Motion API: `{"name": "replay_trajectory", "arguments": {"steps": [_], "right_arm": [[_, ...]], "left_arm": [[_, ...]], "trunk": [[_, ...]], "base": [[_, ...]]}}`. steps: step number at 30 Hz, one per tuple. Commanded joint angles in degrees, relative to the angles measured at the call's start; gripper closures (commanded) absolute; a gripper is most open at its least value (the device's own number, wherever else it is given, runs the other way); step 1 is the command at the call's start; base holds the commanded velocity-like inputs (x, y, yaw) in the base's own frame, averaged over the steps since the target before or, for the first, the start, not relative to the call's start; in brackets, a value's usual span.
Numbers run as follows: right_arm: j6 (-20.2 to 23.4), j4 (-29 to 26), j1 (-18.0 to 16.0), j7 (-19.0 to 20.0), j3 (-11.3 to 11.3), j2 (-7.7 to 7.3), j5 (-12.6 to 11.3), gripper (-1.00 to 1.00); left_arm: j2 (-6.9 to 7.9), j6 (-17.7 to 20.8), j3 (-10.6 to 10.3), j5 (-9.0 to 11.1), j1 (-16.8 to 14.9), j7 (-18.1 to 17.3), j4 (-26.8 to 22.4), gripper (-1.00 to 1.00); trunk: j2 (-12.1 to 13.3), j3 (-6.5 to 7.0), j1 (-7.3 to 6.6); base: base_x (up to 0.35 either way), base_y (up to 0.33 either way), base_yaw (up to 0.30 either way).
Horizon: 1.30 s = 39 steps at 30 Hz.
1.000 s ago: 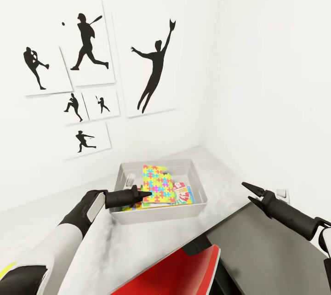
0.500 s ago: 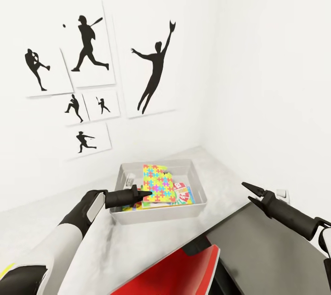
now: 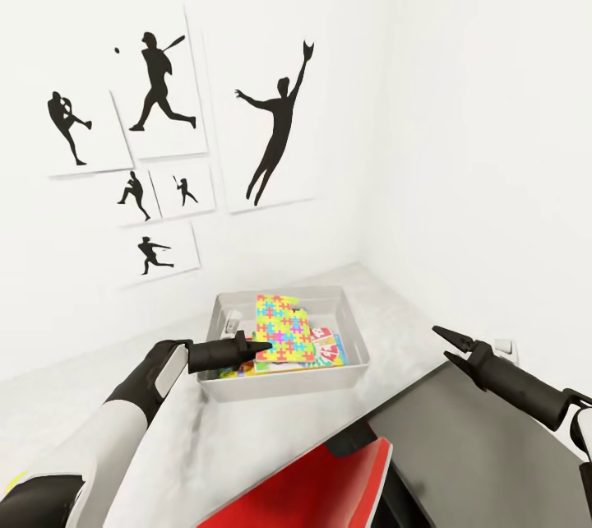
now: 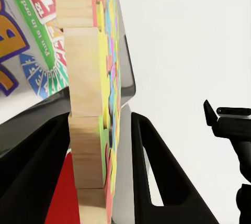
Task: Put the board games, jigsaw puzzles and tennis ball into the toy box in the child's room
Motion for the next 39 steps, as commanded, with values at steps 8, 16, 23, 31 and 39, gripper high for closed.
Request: {"name": "replay_trajectory", "arguments": {"steps": [8, 16, 23, 31, 39], "right_arm": [[0.3, 0.0, -0.1, 0.6, -0.1, 0.08, 0.3, -1.0], [0.3, 0.0, -0.1, 0.6, 0.0, -0.04, 0.2, -1.0], [0.3, 0.0, -0.1, 0.5, 0.0, -0.05, 0.2, -1.0], [0.3, 0.0, -0.1, 0.5, 0.0, 0.02, 0.2, -1.0], [0.3, 0.0, -0.1, 0.5, 0.0, 0.03, 0.2, -1.0]], "left_arm": [[0.08, 0.2, 0.1, -0.1, -0.1, -0.2, 0.0, 1.0], [0.36, 0.2, 0.1, -0.1, -0.1, -0.3, 0.0, 1.0], [0.43, 0.9, 0.2, -0.1, -0.1, -0.3, 0.0, 1.0], [0.43, 1.7, 0.1, -0.1, -0.1, -0.3, -0.7, -1.0], [1.22, 2.8, 0.1, -0.1, -0.1, -0.3, -1.2, -1.0]], "trunk": [[-0.1, 0.17, 0.03], [0.7, 1.23, -0.41], [1.9, 1.91, -1.07], [1.9, 1.91, -1.07], [1.9, 1.91, -1.07]], "base": [[0.0, 0.0, 0.0], [0.0, 0.0, 0.0], [0.0, 0.0, 0.0], [0.0, 0.0, 0.0], [0.0, 0.0, 0.0]]}}
